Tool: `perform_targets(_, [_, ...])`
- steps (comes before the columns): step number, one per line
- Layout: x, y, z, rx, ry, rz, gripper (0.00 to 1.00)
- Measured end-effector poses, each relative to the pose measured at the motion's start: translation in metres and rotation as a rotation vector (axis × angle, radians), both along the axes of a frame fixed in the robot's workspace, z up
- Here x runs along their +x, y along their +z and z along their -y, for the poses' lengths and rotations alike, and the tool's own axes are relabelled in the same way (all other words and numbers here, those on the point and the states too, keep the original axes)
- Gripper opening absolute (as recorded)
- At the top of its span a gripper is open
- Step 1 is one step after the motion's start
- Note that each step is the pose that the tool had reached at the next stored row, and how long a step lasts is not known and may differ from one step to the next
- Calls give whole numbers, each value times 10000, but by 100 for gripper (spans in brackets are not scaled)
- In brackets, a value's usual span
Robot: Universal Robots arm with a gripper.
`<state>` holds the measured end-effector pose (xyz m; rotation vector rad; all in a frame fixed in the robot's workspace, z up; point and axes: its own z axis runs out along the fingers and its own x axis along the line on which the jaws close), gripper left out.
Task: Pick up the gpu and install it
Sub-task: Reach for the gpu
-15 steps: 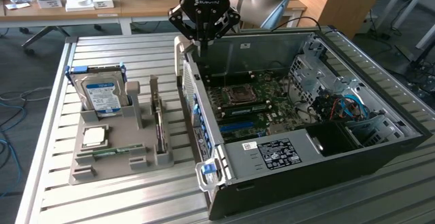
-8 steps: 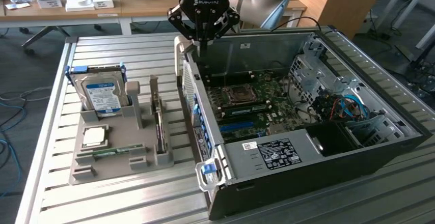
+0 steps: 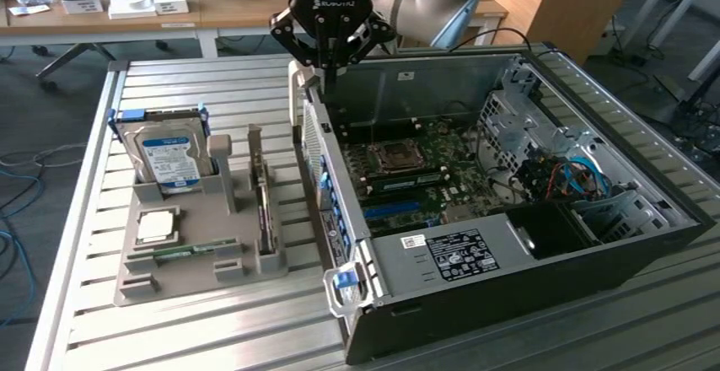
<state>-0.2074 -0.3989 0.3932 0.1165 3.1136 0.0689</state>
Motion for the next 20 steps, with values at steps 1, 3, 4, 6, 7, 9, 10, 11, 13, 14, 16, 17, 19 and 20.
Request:
perform_targets(1, [-17, 0, 0, 0, -1, -1, 11])
perform_targets(3, [-51, 0, 0, 0, -1, -1, 11])
perform_targets(4, [-67, 0, 0, 0, -2, 0, 11])
perform_targets(6, [-99, 0, 0, 0, -1, 0, 11])
perform_targets(7, [-115, 0, 0, 0, -1, 0, 11])
perform_targets(9, [-145, 0, 0, -1, 0, 0, 11])
perform_targets(10, [-159, 0, 0, -1, -1, 0, 11])
perform_targets(11, [-174, 0, 0, 0, -1, -1, 11])
perform_targets(13, [-201, 0, 0, 0, 0, 0, 11])
perform_targets(14, [-216, 0, 0, 0, -1, 0, 11])
perform_targets(16, [-244, 0, 0, 0, -1, 0, 11])
perform_targets(17, [-258, 0, 0, 0, -1, -1, 11])
perform_targets(19, [-285, -1, 0, 0, -1, 0, 11])
perform_targets(20, [-296, 0, 0, 0, -1, 0, 11])
